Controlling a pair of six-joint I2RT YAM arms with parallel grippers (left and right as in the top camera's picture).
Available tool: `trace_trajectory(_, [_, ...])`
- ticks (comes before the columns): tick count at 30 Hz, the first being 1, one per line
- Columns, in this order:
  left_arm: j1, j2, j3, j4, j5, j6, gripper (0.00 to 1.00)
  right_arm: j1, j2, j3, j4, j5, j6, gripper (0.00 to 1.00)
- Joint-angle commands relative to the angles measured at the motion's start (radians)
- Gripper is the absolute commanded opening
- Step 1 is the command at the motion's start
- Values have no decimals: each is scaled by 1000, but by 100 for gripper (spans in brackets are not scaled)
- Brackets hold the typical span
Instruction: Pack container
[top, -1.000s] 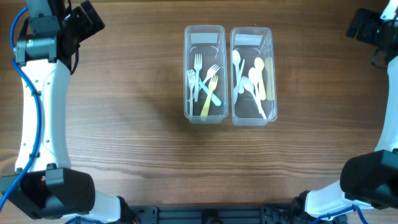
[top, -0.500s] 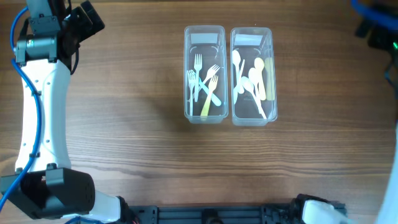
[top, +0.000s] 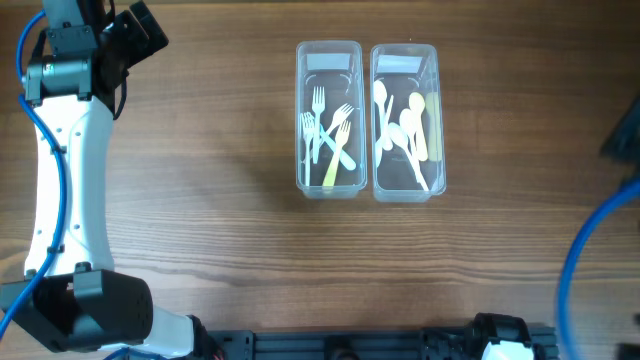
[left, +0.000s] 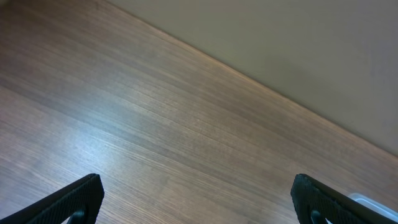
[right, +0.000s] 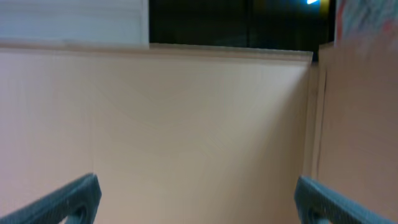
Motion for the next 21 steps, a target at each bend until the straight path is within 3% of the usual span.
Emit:
trace_trajectory(1, [-1,5,2,0,-5,-1,100,6,-166,-338,172,-41,-2,100])
trace_trajectory(9, [-1,5,2,0,-5,-1,100,6,-454,-908,509,-150,77,100])
trace_trajectory(21, [-1,5,2,0,-5,-1,100,6,-544,-1206,640,-154,138,100])
